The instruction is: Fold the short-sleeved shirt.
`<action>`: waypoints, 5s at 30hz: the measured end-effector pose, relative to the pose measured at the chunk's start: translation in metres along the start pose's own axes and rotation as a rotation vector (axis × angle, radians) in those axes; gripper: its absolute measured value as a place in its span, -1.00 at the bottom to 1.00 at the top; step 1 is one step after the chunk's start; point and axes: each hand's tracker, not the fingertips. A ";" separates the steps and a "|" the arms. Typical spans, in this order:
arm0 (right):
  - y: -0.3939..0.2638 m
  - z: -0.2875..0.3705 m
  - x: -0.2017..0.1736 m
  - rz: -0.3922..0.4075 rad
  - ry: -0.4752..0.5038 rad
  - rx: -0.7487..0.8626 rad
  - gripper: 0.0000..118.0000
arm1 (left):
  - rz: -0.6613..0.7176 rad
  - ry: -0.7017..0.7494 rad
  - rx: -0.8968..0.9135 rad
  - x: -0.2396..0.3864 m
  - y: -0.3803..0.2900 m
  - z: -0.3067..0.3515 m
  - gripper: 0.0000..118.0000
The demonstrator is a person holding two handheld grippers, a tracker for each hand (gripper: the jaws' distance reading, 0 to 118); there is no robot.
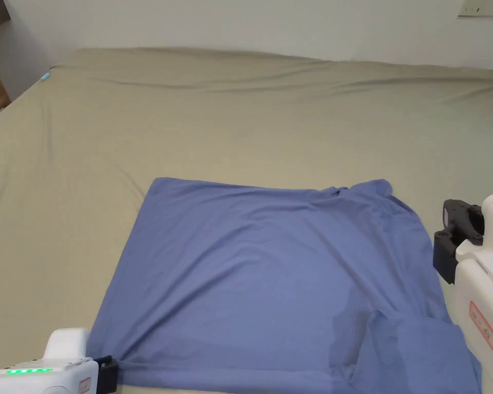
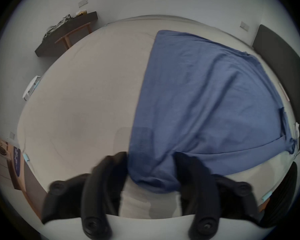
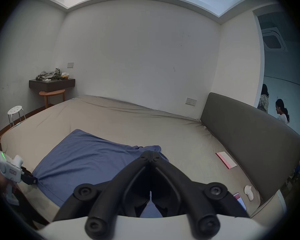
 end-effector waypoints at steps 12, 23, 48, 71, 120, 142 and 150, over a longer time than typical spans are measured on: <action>-0.045 -0.018 0.042 -0.007 -0.077 -0.176 -1.00 | -0.042 -0.018 0.167 0.020 0.019 0.052 -0.89; -0.218 -0.061 0.079 -0.144 -0.106 -0.746 0.89 | -0.054 -0.021 0.206 0.032 0.023 0.077 -0.89; -0.206 -0.049 0.082 -0.383 0.064 -0.623 -0.91 | 0.121 -0.087 0.173 0.015 0.021 0.071 -0.89; -0.172 -0.240 0.065 -0.336 -0.037 -0.733 -0.91 | 0.163 -0.075 0.098 0.026 0.159 -0.050 -0.89; 0.027 -0.042 -0.023 0.061 0.007 0.115 -1.00 | -0.170 -0.016 0.830 0.134 0.143 0.188 -1.00; -0.024 -0.067 0.027 0.061 -0.074 -0.073 -1.00 | 0.121 0.112 0.101 0.039 0.136 -0.068 0.88; -0.034 -0.074 0.041 0.080 -0.115 -0.120 -1.00 | 0.095 0.107 0.072 0.045 0.130 -0.088 0.32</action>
